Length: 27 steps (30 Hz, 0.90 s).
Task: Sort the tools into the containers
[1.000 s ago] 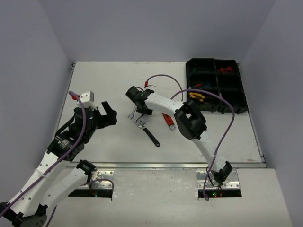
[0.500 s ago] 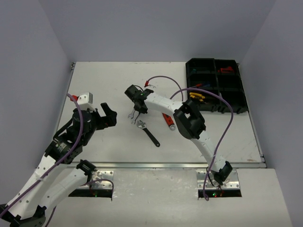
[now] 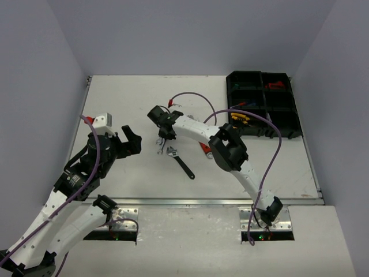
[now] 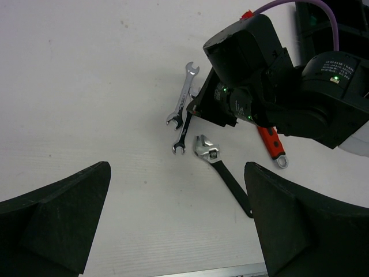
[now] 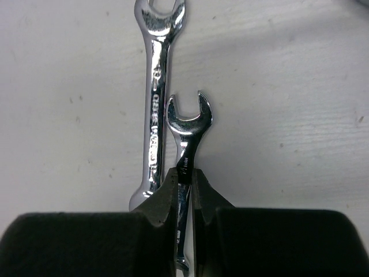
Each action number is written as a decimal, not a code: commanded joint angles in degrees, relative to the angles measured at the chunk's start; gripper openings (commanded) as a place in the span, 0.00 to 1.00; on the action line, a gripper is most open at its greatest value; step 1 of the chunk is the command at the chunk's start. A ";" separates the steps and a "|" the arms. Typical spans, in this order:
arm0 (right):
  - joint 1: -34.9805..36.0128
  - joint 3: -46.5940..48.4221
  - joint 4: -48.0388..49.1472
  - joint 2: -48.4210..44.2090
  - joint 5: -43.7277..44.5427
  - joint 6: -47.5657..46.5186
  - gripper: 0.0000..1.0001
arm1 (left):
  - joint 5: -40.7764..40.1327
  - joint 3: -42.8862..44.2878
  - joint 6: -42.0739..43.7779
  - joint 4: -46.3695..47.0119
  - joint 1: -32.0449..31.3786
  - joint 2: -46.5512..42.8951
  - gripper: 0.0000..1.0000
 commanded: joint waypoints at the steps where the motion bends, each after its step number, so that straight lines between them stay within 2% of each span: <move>1: 4.18 -2.49 -4.60 2.45 -4.43 -5.46 0.03 | -0.66 -0.04 -0.10 2.21 -0.69 -0.70 1.00; 13: 14.05 -14.49 -1.44 -5.81 -4.82 -8.77 0.11 | -1.61 0.00 -0.52 1.90 -0.78 -1.43 1.00; 19: 16.03 -16.51 -3.24 -5.72 -6.66 -9.85 0.21 | -1.86 -0.01 -0.68 1.72 -0.87 -1.37 1.00; 23: 16.56 -17.71 -2.74 -5.64 -7.69 -10.12 0.34 | -1.94 -0.09 -0.77 1.72 -0.86 -1.71 1.00; 27: 17.17 -17.41 -3.77 -5.50 -7.53 -10.32 0.38 | -2.19 0.03 -0.71 1.63 -0.78 -1.81 1.00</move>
